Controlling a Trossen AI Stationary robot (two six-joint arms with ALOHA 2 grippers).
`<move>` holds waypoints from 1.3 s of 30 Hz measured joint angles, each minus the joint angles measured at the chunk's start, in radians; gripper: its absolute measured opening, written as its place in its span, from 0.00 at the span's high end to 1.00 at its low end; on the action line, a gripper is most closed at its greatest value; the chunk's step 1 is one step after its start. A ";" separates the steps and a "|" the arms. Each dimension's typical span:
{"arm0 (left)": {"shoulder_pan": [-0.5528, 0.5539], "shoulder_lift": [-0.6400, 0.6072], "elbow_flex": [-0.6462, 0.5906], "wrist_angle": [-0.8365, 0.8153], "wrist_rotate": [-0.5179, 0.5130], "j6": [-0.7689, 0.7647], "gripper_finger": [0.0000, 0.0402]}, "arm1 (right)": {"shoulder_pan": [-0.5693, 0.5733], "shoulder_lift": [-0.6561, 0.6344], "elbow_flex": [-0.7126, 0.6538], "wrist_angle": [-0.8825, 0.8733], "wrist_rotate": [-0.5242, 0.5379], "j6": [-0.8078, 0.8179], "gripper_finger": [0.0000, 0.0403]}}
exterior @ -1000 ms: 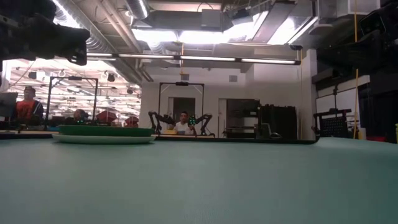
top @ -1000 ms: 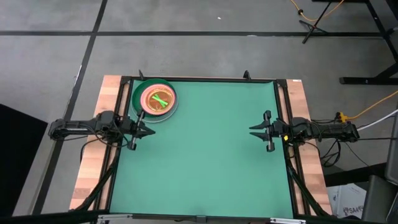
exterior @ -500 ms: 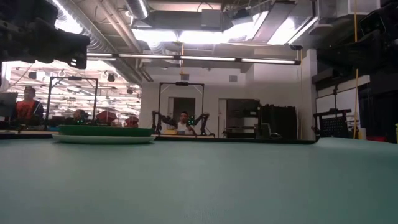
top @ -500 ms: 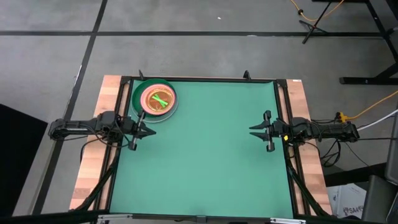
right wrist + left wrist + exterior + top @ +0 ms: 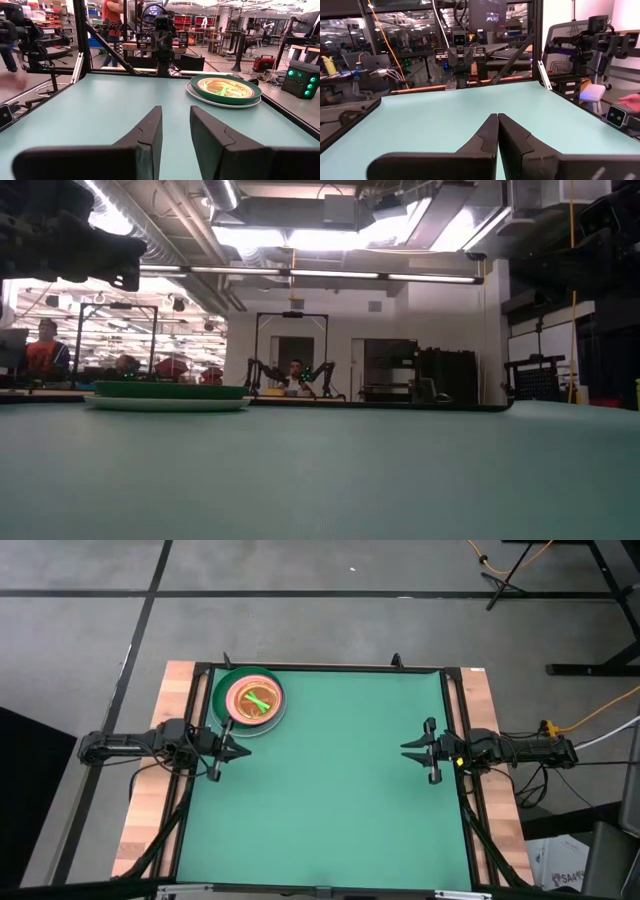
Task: Stack plastic plates
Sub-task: Return to Home Position
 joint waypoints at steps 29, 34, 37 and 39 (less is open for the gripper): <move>0.000 0.000 0.000 -0.001 -0.016 -0.001 0.99 | 0.000 0.000 0.000 0.000 0.000 0.000 0.78; 0.000 0.000 0.000 -0.001 -0.016 -0.001 0.99 | 0.000 0.000 0.000 0.000 0.000 0.000 0.78; 0.000 0.000 0.000 -0.001 -0.016 -0.001 0.99 | 0.000 0.000 0.000 0.000 0.000 0.000 0.78; 0.000 0.000 0.000 -0.001 -0.016 -0.001 0.99 | 0.000 0.000 0.000 0.000 0.000 0.000 0.78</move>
